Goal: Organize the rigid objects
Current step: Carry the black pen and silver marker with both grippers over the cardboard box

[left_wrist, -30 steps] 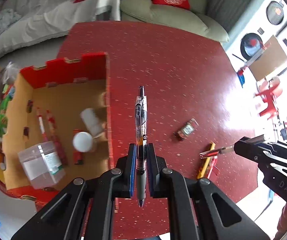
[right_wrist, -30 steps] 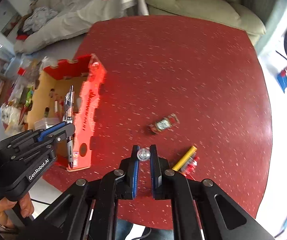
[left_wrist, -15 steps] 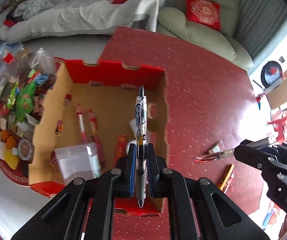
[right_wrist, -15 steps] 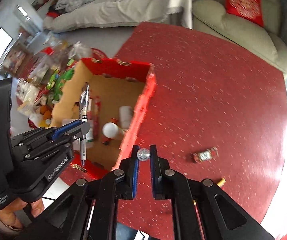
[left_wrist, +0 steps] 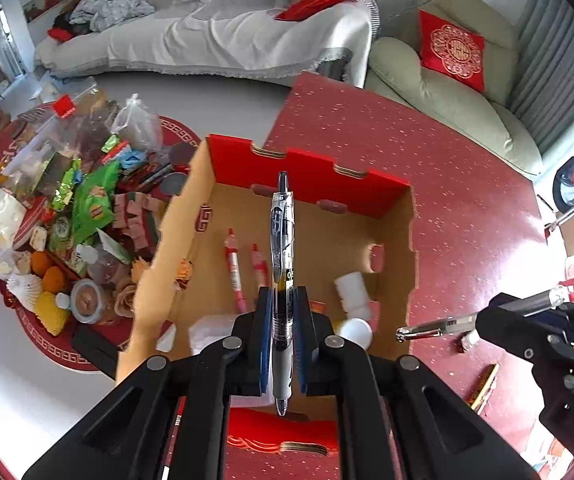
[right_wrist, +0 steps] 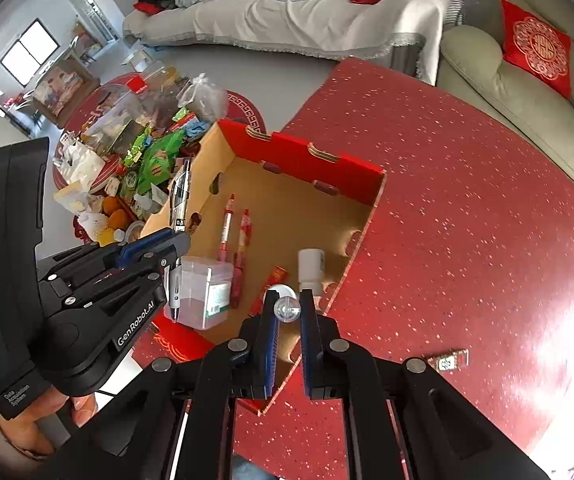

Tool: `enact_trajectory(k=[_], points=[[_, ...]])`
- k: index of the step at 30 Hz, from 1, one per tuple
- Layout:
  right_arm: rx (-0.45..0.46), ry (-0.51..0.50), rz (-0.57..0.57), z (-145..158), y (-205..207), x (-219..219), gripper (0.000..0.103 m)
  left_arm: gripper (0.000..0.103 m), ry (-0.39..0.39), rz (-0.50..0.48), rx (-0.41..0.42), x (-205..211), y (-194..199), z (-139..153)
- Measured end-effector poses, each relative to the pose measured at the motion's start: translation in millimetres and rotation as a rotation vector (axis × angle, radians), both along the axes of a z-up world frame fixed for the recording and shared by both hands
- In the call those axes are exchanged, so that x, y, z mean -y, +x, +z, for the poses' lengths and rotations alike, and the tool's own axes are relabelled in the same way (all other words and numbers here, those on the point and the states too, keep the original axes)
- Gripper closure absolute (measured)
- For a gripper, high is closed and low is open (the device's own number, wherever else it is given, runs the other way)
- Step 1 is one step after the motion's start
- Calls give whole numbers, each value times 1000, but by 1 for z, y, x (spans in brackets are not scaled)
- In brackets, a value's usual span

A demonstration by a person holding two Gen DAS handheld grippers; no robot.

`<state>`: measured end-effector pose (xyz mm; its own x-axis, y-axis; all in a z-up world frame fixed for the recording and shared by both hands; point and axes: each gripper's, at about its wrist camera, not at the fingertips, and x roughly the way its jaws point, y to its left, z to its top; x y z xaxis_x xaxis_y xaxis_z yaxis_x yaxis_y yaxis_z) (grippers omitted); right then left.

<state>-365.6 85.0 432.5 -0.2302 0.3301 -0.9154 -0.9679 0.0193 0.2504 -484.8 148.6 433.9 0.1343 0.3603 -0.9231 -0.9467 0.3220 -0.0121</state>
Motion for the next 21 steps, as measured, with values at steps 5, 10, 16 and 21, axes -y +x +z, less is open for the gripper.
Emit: enact_trajectory(k=[5,10,16,21], points=[[12,1,22,-2,-9,-11,92,93,7,19,-8,-5,-8,-2],[16,-4,39,-4,-14,-19,92,93,7,25,-12,-9,-11,-5],[22,-2,48,-5,-17,-27,92,93,6,24,-22,-13,-11,-9],[5,-17,33,-9,-16,-33,92,93,4,25,-32,-18,-12,-15]])
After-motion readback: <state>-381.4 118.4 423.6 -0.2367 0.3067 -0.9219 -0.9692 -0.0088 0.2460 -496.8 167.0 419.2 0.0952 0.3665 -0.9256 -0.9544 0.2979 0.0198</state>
